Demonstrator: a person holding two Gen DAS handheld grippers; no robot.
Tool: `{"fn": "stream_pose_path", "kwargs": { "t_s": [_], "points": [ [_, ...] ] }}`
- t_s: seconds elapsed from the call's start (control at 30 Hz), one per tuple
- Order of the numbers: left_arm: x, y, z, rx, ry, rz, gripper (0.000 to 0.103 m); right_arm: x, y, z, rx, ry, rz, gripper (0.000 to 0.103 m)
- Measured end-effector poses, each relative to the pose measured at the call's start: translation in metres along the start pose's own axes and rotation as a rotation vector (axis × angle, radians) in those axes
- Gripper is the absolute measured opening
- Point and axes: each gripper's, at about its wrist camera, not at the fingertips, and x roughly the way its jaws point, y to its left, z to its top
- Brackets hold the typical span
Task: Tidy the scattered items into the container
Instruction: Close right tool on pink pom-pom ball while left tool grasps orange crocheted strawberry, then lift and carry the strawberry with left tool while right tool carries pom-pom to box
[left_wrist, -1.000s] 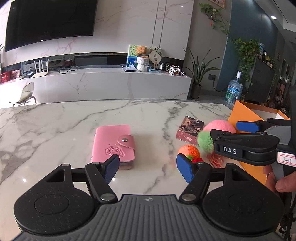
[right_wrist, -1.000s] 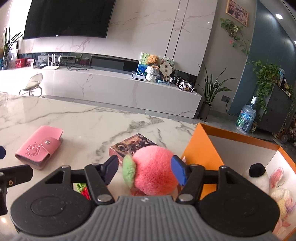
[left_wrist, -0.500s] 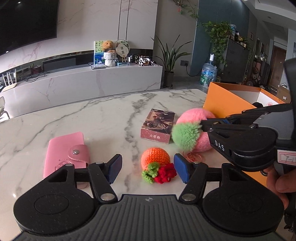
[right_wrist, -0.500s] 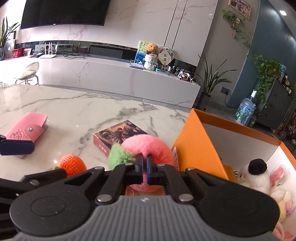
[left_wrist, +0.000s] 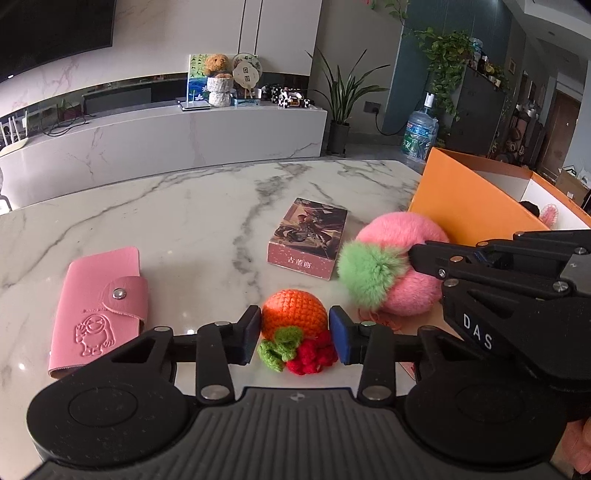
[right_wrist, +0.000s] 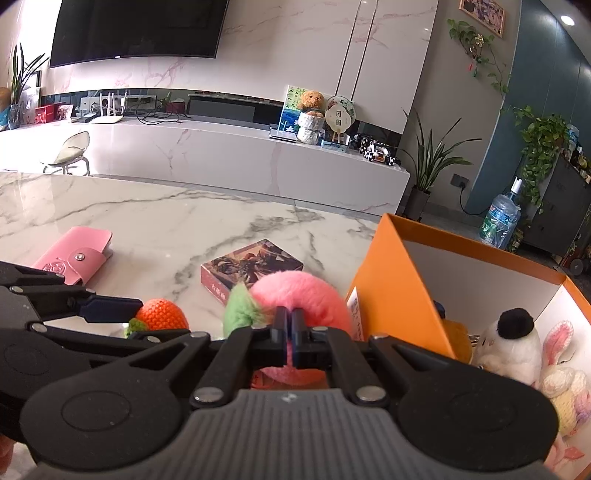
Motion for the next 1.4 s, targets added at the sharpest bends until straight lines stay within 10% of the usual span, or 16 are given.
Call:
{"fn": "stream_pose_path", "kwargs": {
  "t_s": [0.87,1.17,1.4],
  "points": [
    [-0.123,0.011,-0.052,-0.063,0.018,0.146,0.045,-0.106,0.045,-0.039,-0.078,-0.011,0.242,0.002],
    [-0.140,0.012,-0.060,-0.094,-0.014,0.171,0.045,-0.121,0.039,-0.048,-0.067,-0.104,0.195,0.070],
    [-0.134,0.018,-0.065,-0.122,-0.043,0.181,0.045,-0.098,0.027,-0.053,0.032,-0.081,0.234,0.077]
  ]
}}
